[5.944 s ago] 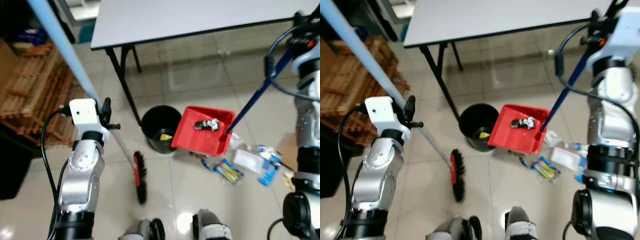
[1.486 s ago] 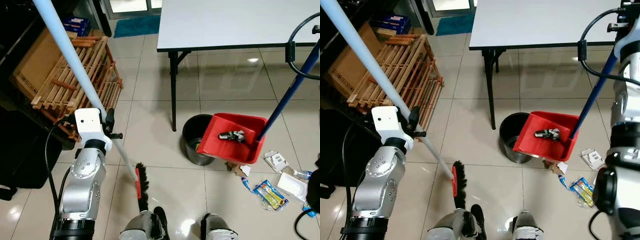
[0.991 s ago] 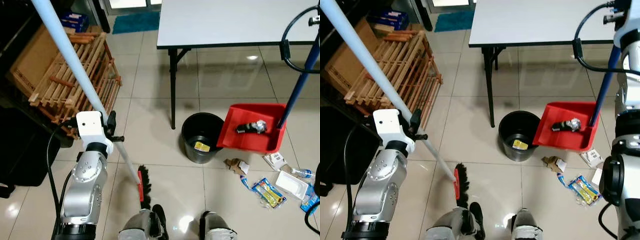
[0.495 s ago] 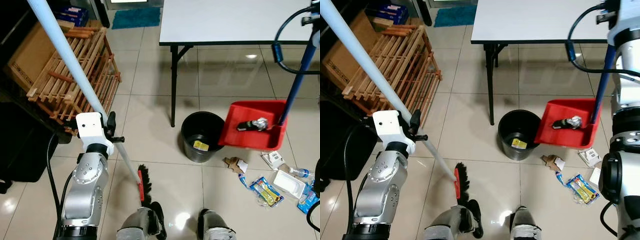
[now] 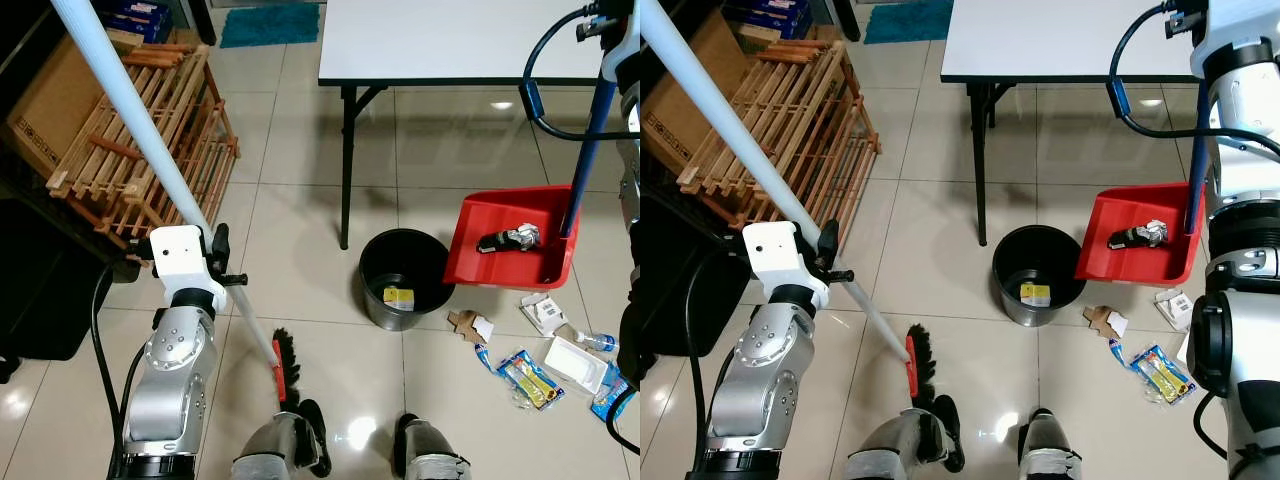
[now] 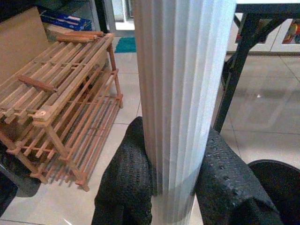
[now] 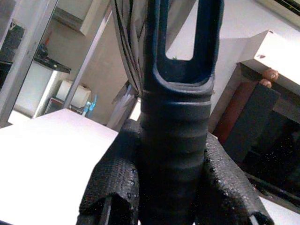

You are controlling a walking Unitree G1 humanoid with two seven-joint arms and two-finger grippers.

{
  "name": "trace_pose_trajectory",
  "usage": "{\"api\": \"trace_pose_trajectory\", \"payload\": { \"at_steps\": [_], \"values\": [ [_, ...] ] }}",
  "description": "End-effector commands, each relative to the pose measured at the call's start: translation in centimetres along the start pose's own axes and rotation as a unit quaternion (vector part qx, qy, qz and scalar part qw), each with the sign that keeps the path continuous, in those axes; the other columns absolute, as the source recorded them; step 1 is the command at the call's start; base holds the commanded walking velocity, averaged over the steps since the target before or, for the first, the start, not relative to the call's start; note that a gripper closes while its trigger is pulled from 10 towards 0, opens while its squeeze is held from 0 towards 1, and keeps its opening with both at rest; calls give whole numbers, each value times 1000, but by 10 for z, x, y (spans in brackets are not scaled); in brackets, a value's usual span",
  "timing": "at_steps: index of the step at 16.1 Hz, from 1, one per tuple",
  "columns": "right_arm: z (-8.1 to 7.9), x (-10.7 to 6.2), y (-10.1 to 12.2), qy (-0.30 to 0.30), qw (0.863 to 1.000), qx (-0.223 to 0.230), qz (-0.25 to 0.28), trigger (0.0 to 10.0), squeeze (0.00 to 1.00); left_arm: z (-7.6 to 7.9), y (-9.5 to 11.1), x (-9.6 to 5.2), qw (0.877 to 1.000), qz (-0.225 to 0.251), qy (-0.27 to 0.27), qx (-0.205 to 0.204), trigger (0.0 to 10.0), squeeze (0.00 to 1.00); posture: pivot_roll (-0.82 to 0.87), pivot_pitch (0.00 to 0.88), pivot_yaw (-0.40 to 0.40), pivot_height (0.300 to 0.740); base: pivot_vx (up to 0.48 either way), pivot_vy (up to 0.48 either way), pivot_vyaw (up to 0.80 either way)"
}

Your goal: Sweep floor

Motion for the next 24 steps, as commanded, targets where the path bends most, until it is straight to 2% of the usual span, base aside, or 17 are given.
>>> {"api": "trace_pose_trajectory", "payload": {
  "at_steps": [1,10,14,20,24],
  "values": [
    [2,8,20,-1,999,-5,37,10000,0,-4,6,-3,1000,12,11,1,10000,0,-184,244,102,740,0,0,0],
    [0,18,36,3,998,6,60,10000,0,2,5,1,1000,14,13,-5,10000,0,-202,217,82,740,0,0,0],
    [-14,17,33,35,998,9,57,10000,0,2,4,2,1000,14,16,-7,10000,0,-209,216,77,740,0,0,0],
    [-25,12,49,65,989,-71,115,10000,0,2,0,0,1000,8,17,-9,10000,0,-213,226,75,740,0,0,0],
    [-25,12,49,65,989,-71,115,10000,0,2,0,0,1000,8,17,-9,10000,0,-213,226,75,740,0,0,0]
  ]
}}
Point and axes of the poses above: a point about 5 cm out from each wrist's last joint towards the gripper, its own x axis pointing out of the wrist towards the gripper, its own y axis along the axis of the wrist's last joint, z = x × y, the point moved 3 cm from there along x, pointing out of the wrist towards the gripper, and after that the axes turned 7 degrees about x, right-handed, at the moved point
